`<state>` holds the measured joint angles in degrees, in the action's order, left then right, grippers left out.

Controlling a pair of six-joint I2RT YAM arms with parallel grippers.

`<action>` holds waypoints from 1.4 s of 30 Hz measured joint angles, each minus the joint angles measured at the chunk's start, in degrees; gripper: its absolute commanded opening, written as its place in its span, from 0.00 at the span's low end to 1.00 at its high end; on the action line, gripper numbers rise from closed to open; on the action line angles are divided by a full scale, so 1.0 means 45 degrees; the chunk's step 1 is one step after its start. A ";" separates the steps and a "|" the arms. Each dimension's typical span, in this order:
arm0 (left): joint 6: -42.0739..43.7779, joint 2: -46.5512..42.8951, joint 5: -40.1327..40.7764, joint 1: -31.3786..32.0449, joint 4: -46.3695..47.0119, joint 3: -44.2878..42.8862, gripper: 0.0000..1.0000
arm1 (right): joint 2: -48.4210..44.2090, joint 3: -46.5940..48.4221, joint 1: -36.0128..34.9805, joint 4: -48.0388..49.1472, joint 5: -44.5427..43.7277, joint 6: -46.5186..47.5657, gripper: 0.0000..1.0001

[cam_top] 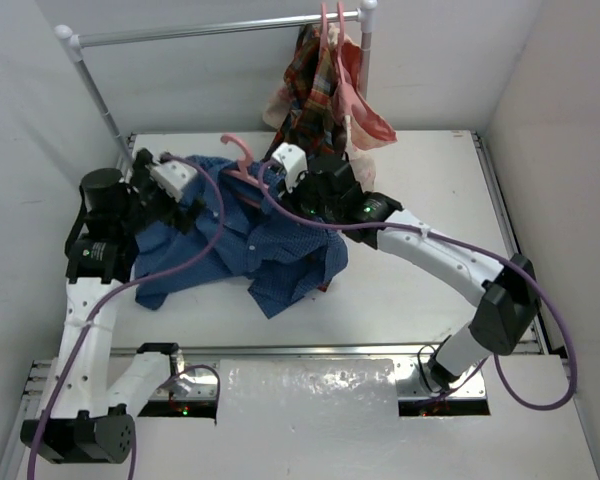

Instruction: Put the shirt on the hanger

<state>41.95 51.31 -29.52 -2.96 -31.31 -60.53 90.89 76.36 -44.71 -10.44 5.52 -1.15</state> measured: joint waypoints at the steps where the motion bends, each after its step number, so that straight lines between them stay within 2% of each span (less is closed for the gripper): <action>1: -0.0797 -0.0058 0.0437 0.0000 0.0189 -0.0330 1.00 | -0.0155 0.0015 0.0000 0.0112 -0.0257 -0.0185 0.00; 7: -0.4503 -0.0476 0.3094 -0.0024 0.1467 -0.2089 1.00 | -0.0350 0.1384 -0.0005 0.0185 -0.1948 -0.1088 0.00; 14: -0.6023 -0.0772 0.4935 -0.0024 0.1734 -0.2395 1.00 | -0.0160 0.3468 0.0005 0.0617 -0.3983 -0.1841 0.00; 22: -0.6149 -0.0918 0.6008 -0.0024 0.1996 -0.2016 1.00 | 0.2463 0.7606 0.0005 -0.0087 -0.5187 -0.2045 0.00; 32: -0.5906 -0.0976 0.6178 -0.0029 0.2074 -0.1224 1.00 | 0.3541 0.7635 0.0019 -0.0272 -0.6003 -0.2059 0.00; 37: -0.5756 -0.0981 0.6173 -0.0029 0.2210 -0.0855 1.00 | 0.4707 0.9355 0.0117 -0.0350 -0.6421 -0.1904 0.00; 42: -0.5712 -0.0981 0.6154 -0.0029 0.2399 -0.0364 1.00 | 0.5406 0.9947 0.0355 -0.0214 -0.6635 -0.1899 0.00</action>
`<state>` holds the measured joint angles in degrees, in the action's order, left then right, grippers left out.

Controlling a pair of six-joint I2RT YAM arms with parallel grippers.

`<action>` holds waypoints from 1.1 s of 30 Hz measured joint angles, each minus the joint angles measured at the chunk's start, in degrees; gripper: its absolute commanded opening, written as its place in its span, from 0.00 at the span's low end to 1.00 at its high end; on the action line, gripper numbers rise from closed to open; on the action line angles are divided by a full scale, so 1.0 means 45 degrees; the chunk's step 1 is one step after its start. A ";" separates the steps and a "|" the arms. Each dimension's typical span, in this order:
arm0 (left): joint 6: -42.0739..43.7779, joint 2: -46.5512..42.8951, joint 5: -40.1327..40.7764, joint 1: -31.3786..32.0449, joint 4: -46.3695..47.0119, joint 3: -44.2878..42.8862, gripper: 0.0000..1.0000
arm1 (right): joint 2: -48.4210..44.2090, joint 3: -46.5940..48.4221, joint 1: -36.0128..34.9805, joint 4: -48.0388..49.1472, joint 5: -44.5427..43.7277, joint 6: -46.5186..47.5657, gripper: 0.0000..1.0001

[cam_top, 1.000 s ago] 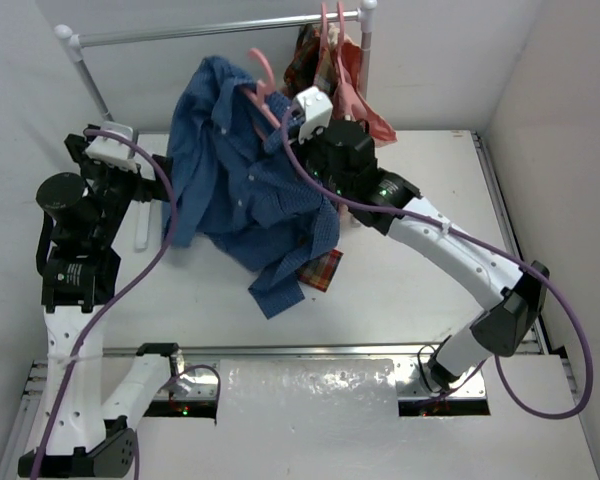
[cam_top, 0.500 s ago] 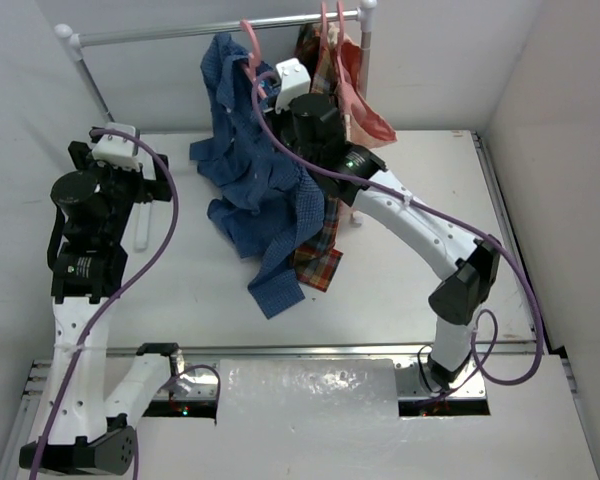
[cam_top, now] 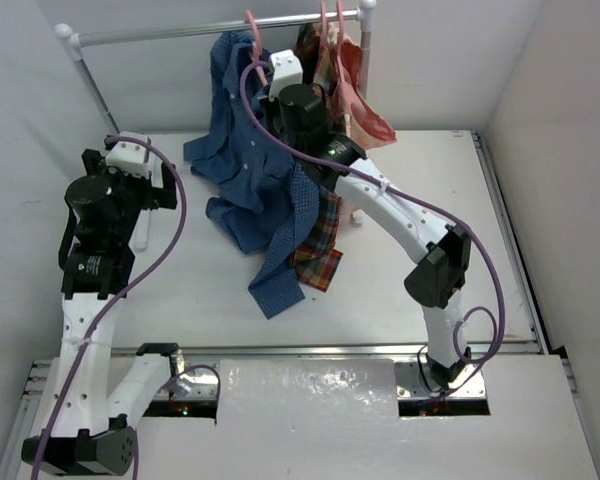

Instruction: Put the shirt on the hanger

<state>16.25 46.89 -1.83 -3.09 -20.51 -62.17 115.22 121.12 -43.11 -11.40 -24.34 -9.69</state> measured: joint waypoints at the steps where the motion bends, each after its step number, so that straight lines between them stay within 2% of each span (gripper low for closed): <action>1: 0.0000 0.0000 -0.0015 -0.0005 0.0005 0.0097 1.00 | 0.0112 0.0005 0.0063 0.0053 -0.0029 -0.0005 0.00; 8: 0.0087 0.0005 -0.0126 -0.0063 0.0044 0.0359 1.00 | 0.1054 0.1171 0.0403 0.0243 -0.0223 -0.0097 0.00; 17: 0.0087 0.0068 -0.0325 -0.0073 0.0238 0.0636 1.00 | 0.1088 0.0699 0.0481 0.0491 -0.0238 -0.0180 0.01; 18: 0.0087 0.0087 -0.0335 -0.0073 0.0238 0.0636 1.00 | 0.1088 0.0719 0.0481 0.0491 -0.0243 -0.0185 0.08; 19: 0.0087 0.0121 -0.0364 -0.0073 0.0238 0.0641 1.00 | 0.1088 0.0719 0.0481 0.0486 -0.0243 -0.0175 0.23; 21: 0.0092 0.0146 -0.0413 -0.0078 0.0238 0.0665 1.00 | 0.1069 0.0651 0.0481 0.0559 -0.0257 -0.0199 0.36; 22: 0.0097 0.0146 -0.0423 -0.0078 0.0228 0.0685 1.00 | 0.0986 0.0495 0.0481 0.0685 -0.0253 -0.0185 0.50; 26: 0.0107 0.0126 -0.0622 -0.0083 0.0228 0.0772 1.00 | -0.0068 -0.1326 0.0481 0.1122 -0.0126 -0.0131 0.69; 29: 0.0131 0.0126 -0.0865 -0.0083 0.0209 0.0845 1.00 | -0.1292 -0.3167 0.0481 0.1345 0.0257 -0.0083 0.74; 30: 0.0136 0.0126 -0.0947 -0.0083 0.0189 0.0845 1.00 | -0.1734 -0.3730 0.0481 0.1389 0.0457 -0.0058 0.81; 32: 0.0136 0.0126 -0.1127 -0.0083 0.0189 0.0845 1.00 | -0.2535 -0.4677 0.0476 0.1506 0.0947 0.0083 0.89; 33: 0.0131 0.0126 -0.1214 -0.0083 0.0189 0.0845 1.00 | -0.2977 -0.5178 0.0466 0.1549 0.1195 0.0146 0.98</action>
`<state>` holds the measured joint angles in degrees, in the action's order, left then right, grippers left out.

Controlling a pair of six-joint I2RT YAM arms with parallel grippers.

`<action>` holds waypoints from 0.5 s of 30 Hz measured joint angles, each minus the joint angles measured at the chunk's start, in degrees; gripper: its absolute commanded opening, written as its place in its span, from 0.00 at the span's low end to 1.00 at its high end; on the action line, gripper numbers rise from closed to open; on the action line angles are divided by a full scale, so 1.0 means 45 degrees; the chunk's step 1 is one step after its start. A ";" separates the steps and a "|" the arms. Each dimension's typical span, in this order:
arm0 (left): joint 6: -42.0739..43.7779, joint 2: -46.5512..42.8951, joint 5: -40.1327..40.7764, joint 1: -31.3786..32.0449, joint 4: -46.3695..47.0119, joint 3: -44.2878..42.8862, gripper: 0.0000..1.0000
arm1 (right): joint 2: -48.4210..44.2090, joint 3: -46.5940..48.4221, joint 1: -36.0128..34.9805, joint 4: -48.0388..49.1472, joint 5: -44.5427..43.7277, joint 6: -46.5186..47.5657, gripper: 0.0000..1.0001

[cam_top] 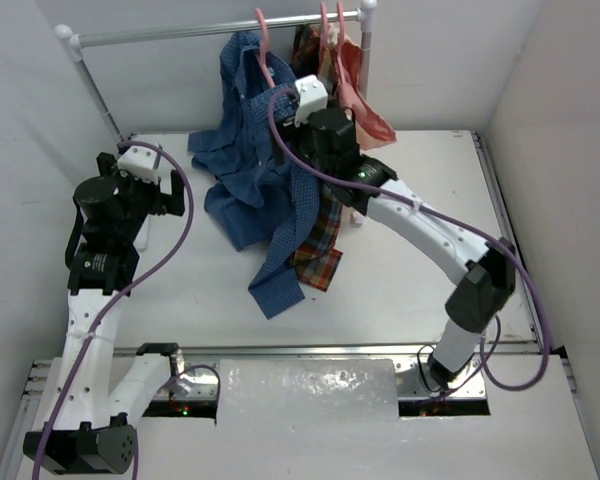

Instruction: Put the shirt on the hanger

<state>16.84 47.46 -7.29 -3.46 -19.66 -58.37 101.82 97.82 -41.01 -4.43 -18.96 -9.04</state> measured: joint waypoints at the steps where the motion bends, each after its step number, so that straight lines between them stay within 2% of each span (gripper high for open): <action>1: 0.0005 0.0000 -0.0102 0.0000 -0.0005 0.0000 1.00 | -0.0398 -0.0408 -0.0010 0.0015 0.0194 0.0049 0.99; 6: 0.0015 0.0010 -0.0622 0.0000 0.0068 0.0311 0.99 | -0.2288 -0.2351 -0.0194 0.0219 0.0743 0.0568 0.99; 10: 0.0175 0.0291 -0.1001 0.0000 0.0486 0.1423 0.99 | -0.4017 -0.4279 -0.0316 0.0418 0.1209 0.0772 0.99; 15: 0.0301 0.2492 -0.1151 0.0393 0.1574 0.2730 1.00 | -0.5576 -0.6387 -0.0325 0.0461 0.2215 0.0889 0.99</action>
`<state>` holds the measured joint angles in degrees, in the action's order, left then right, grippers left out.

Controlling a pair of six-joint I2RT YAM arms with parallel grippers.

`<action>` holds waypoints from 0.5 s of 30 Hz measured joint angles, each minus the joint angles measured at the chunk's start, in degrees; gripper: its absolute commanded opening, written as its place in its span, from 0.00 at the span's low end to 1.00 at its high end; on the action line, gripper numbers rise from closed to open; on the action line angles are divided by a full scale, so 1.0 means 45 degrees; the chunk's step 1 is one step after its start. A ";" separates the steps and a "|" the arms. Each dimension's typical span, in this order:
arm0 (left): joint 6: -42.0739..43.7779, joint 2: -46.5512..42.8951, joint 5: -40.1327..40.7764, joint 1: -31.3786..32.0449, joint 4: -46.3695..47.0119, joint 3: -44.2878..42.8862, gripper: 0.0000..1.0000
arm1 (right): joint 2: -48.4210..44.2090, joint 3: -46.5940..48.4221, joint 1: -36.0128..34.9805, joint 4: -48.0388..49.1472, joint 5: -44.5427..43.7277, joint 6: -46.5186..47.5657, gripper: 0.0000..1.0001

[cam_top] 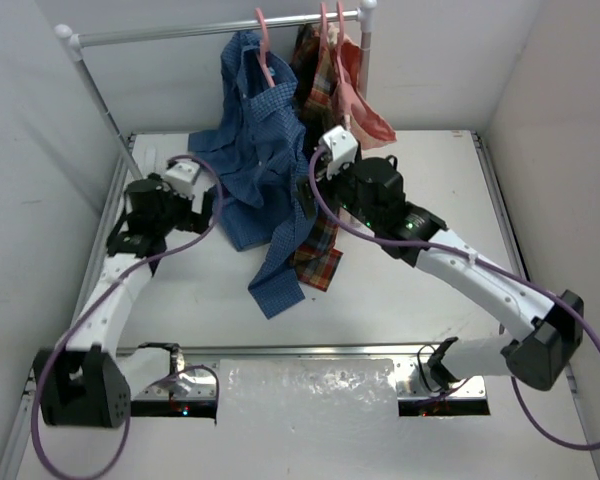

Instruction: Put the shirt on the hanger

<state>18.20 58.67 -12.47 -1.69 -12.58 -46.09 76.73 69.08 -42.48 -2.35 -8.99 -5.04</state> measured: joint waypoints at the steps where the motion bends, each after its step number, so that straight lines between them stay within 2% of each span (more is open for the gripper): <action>1: 0.0058 0.0500 0.0160 0.0228 0.0214 0.0092 1.00 | -0.0316 -0.0432 0.0000 0.0024 0.0214 0.0044 0.99; 4: 0.0597 0.2278 0.0981 0.1821 0.1229 0.0539 1.00 | -0.1078 -0.1316 0.0000 -0.0238 0.0495 0.0160 0.99; 7: 0.0855 0.2798 0.1214 0.2900 0.1826 0.0889 1.00 | -0.1953 -0.2123 0.0000 -0.0699 0.0432 0.0243 0.98; 12: 0.0889 0.2817 0.1360 0.3128 0.3628 0.1647 0.99 | -0.3381 -0.4080 0.0005 -0.0884 0.0457 0.0131 0.90; 15: 0.0899 0.3313 0.1661 0.3245 0.4027 0.1768 0.98 | -0.3701 -0.5377 0.0000 -0.0806 0.0928 -0.0233 0.89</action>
<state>22.24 73.58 -4.99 12.91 5.54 -38.13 60.07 44.88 -42.48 -5.98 -4.82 -6.09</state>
